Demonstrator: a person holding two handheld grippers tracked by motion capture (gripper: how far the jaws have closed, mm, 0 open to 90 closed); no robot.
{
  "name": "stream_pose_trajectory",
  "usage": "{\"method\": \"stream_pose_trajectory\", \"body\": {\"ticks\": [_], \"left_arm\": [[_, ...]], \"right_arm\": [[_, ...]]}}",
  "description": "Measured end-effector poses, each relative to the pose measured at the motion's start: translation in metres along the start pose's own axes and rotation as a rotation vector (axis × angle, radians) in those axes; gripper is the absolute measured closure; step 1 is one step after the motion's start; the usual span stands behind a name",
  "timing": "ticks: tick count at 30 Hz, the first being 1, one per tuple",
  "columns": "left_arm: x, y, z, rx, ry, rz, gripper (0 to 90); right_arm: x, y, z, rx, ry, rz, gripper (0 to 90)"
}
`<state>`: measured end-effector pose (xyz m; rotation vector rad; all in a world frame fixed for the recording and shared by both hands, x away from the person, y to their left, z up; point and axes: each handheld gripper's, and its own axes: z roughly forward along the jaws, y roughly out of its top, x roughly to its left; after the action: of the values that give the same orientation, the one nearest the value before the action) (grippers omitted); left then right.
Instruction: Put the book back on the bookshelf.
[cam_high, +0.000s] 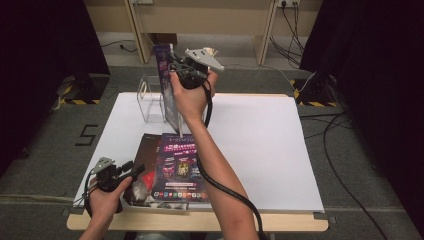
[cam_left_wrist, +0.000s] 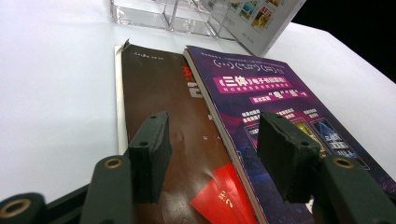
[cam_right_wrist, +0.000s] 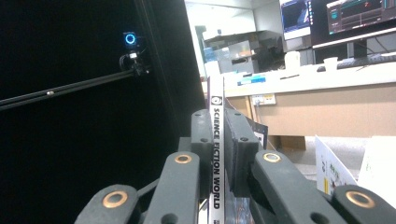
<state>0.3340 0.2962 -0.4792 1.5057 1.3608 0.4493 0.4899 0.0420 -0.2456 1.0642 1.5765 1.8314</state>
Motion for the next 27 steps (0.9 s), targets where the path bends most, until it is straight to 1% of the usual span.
{"method": "stream_pose_trajectory", "body": {"ticks": [7,13,16,23,27], "left_arm": [[0.0,0.0,0.0,0.001,-0.001,-0.001,43.7],[0.001,0.001,0.0,-0.003,0.002,-0.007,43.8],[0.001,0.001,0.0,0.0,0.001,-0.004,43.8],[0.001,-0.001,0.002,0.008,-0.005,-0.005,43.9],[0.001,0.0,0.001,0.001,-0.004,-0.006,43.9]], "right_arm": [[-0.001,0.001,0.007,-0.011,-0.009,-0.011,83.7],[-0.004,-0.001,0.013,-0.014,-0.019,-0.003,83.7],[-0.005,-0.002,0.016,-0.006,-0.022,0.001,83.7],[-0.008,-0.004,0.024,-0.007,-0.034,0.007,83.7],[-0.009,-0.006,0.028,0.001,-0.041,0.008,83.7]]}}
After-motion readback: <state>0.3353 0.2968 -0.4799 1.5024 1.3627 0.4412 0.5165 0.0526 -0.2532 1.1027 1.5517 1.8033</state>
